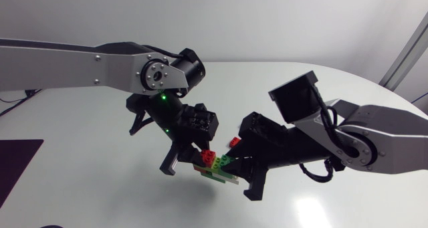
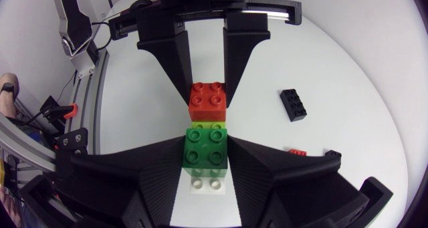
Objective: Separate the duplo bricks
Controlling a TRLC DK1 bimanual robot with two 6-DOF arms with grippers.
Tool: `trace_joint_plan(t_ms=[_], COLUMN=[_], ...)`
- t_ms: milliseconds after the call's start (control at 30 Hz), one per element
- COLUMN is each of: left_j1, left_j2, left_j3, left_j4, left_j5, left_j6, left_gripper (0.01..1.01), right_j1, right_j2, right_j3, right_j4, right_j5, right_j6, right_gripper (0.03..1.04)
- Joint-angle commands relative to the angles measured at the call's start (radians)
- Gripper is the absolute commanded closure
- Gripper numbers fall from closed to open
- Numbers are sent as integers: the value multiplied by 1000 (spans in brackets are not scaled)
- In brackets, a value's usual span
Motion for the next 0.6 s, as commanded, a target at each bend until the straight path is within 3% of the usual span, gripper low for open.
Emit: trace_joint_plan(t_ms=[0,333,567], left_j1=[-8,-27,-42], left_j2=[-12,-23,-35], left_j3=[-2,-13,-33], left_j4=[4,13,39], left_j5=[8,-1,-25], left_j6=[-15,-27,-42], left_gripper=[869,869,869], right_j1=[8,2,-55], right_j2=[-6,-13,37], right_j3=[-38,-40,-4], right_j4=[-14,-28,-74], right_j5=[0,-6,-150], right_j6=[17,21,61], right_gripper=[733,736,748])
